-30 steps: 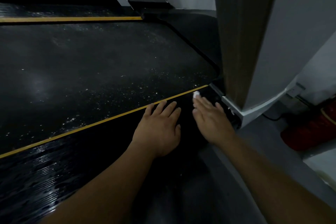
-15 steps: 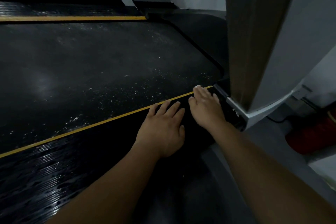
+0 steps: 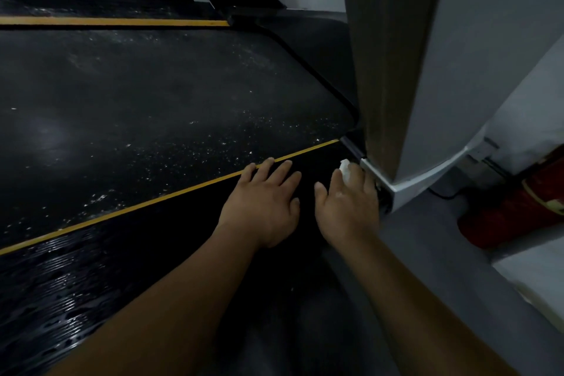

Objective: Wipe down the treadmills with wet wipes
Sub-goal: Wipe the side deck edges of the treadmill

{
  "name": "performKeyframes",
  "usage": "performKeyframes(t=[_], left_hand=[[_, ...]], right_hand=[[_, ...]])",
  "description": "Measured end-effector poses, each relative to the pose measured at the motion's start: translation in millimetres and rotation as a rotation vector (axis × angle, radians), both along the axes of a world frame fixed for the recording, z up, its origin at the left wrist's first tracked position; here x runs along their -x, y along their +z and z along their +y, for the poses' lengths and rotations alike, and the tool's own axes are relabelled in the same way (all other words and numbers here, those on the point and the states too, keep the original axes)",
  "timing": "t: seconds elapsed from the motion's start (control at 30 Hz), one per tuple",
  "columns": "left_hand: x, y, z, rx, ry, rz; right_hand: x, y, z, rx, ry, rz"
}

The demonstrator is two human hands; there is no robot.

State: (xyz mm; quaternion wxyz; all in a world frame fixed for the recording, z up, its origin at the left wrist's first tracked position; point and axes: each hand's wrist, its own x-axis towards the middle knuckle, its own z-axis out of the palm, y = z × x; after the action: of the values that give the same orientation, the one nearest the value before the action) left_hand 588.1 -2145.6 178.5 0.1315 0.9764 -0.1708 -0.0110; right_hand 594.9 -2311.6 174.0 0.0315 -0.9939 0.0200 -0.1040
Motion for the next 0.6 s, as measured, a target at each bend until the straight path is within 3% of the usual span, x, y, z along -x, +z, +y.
performKeyframes(t=[0.13, 0.2, 0.33, 0.5, 0.6], left_hand=[[-1, 0, 0, 0.01, 0.003, -0.015], [0, -1, 0, 0.014, 0.003, -0.023], [-2, -1, 0, 0.006, 0.001, -0.031], [-1, -3, -1, 0.014, 0.006, -0.036], [0, -3, -1, 0.011, 0.003, -0.048]], right_hand=[[6, -2, 4, -0.061, -0.02, 0.061], [-10, 1, 0, -0.079, -0.058, 0.168], [-48, 11, 3, -0.125, -0.079, 0.197], [-7, 11, -2, -0.131, 0.191, 0.133], [-23, 7, -8, -0.14, 0.174, 0.155]])
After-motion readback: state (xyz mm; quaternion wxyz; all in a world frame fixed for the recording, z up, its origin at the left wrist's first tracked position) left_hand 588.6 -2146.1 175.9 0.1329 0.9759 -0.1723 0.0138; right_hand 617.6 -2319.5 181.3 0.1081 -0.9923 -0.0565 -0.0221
